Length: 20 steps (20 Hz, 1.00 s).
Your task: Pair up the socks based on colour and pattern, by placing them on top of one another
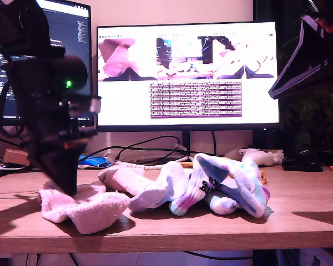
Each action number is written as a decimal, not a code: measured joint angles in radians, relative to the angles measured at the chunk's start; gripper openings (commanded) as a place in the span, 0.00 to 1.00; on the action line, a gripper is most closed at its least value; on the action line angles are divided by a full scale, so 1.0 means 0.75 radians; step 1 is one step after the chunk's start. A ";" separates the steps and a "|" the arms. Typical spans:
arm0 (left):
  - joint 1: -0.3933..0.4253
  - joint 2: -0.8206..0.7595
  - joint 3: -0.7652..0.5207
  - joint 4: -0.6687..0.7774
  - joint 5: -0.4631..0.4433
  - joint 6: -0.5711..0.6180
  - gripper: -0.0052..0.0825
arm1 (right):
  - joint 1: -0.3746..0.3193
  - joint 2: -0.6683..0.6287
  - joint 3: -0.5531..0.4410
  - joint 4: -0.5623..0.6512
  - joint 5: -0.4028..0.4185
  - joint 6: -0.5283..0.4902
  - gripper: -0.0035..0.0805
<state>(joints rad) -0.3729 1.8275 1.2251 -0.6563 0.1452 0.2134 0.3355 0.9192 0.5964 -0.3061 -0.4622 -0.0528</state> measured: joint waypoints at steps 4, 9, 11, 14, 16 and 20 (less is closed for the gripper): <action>-0.005 -0.031 0.031 0.085 0.052 0.132 0.08 | 0.000 0.000 0.000 0.001 0.000 -0.001 0.03; -0.039 -0.035 0.031 0.241 0.196 0.793 0.50 | 0.000 0.000 0.000 0.000 0.000 0.000 0.03; -0.044 -0.035 0.031 0.271 0.249 0.989 0.65 | 0.000 0.001 0.000 0.000 0.000 0.000 0.03; -0.048 -0.035 0.031 0.313 0.267 1.229 0.73 | 0.000 0.001 0.000 0.000 0.000 0.000 0.03; -0.048 -0.035 0.031 0.314 0.264 1.388 0.73 | 0.000 0.001 0.000 0.000 0.000 0.000 0.03; -0.047 -0.032 0.031 0.312 0.265 1.458 0.73 | 0.000 0.001 0.000 0.000 0.000 -0.001 0.03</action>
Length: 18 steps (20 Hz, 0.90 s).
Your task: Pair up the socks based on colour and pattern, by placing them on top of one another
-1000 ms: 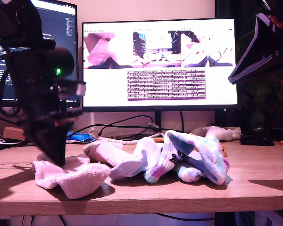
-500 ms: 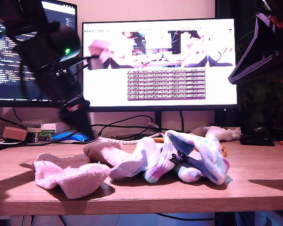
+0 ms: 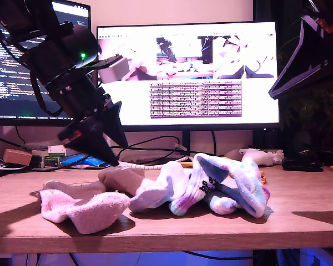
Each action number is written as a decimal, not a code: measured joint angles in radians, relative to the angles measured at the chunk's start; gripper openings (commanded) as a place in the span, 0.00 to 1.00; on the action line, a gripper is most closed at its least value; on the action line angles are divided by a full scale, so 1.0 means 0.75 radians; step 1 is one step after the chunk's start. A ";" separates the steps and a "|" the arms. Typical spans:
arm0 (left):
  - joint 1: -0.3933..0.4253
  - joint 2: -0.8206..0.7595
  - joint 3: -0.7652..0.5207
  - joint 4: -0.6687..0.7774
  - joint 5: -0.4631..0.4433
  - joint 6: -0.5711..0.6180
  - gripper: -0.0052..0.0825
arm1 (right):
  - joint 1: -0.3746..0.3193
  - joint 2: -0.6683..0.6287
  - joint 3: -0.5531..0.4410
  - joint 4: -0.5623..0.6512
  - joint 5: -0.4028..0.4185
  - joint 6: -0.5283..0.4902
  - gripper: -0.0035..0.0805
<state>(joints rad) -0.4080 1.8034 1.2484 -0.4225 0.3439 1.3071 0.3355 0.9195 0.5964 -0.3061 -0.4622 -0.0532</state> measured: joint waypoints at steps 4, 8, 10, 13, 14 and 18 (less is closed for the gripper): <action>-0.004 0.048 0.000 0.048 0.000 0.052 0.73 | 0.000 0.000 0.000 0.001 0.000 0.001 0.03; -0.012 0.093 0.000 0.068 -0.017 0.077 0.67 | 0.000 0.000 0.000 0.001 0.000 0.000 0.03; -0.017 0.129 0.000 0.066 -0.048 0.078 0.46 | 0.000 0.000 0.000 0.000 0.000 0.001 0.03; -0.034 0.155 0.000 0.106 -0.089 0.078 0.05 | 0.000 0.000 0.000 0.000 0.000 0.001 0.03; -0.042 0.154 0.001 0.139 -0.119 0.078 0.03 | 0.000 0.000 0.000 0.000 0.000 0.001 0.03; -0.074 0.154 0.045 0.152 -0.225 0.077 0.03 | 0.000 0.000 0.000 -0.001 0.000 0.001 0.03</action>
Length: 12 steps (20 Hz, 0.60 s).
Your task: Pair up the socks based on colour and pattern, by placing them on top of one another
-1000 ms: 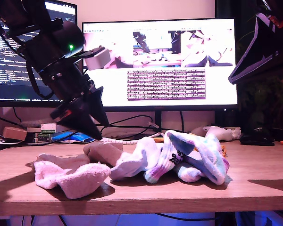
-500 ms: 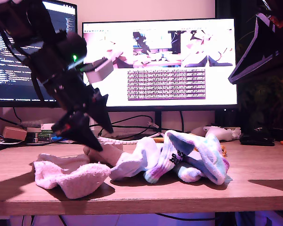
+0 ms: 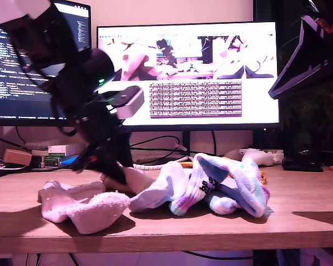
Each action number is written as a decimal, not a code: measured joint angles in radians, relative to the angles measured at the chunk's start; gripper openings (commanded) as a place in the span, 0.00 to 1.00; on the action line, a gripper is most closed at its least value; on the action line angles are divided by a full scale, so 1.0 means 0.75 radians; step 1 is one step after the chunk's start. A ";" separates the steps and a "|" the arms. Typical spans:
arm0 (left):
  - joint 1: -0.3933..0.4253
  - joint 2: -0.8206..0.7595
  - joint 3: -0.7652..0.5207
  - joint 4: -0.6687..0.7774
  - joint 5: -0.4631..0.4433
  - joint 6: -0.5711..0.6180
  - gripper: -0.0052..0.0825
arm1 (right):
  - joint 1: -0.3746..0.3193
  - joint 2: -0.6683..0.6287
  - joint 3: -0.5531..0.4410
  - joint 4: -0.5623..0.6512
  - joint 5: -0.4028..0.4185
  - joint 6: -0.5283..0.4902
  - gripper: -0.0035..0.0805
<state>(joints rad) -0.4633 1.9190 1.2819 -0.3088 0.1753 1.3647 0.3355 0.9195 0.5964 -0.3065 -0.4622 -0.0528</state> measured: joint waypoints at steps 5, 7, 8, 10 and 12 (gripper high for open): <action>-0.001 -0.101 0.038 -0.092 -0.013 -0.101 0.03 | 0.000 0.000 0.000 0.001 0.000 0.000 0.03; 0.001 -0.205 0.038 -0.183 -0.018 -0.153 0.03 | 0.000 0.000 0.000 0.001 0.000 0.000 0.03; 0.000 -0.267 0.038 -0.231 -0.030 -0.203 0.03 | 0.000 0.000 0.000 0.001 0.000 -0.001 0.03; -0.001 -0.353 0.040 -0.347 -0.039 -0.313 0.03 | 0.000 0.000 0.000 0.002 0.000 -0.001 0.03; -0.001 -0.392 0.040 -0.426 -0.052 -0.401 0.03 | 0.000 0.000 0.000 0.003 0.000 0.000 0.03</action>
<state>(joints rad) -0.4641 1.6249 1.3117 -0.6281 0.1360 1.0637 0.3355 0.9195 0.5964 -0.3042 -0.4622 -0.0528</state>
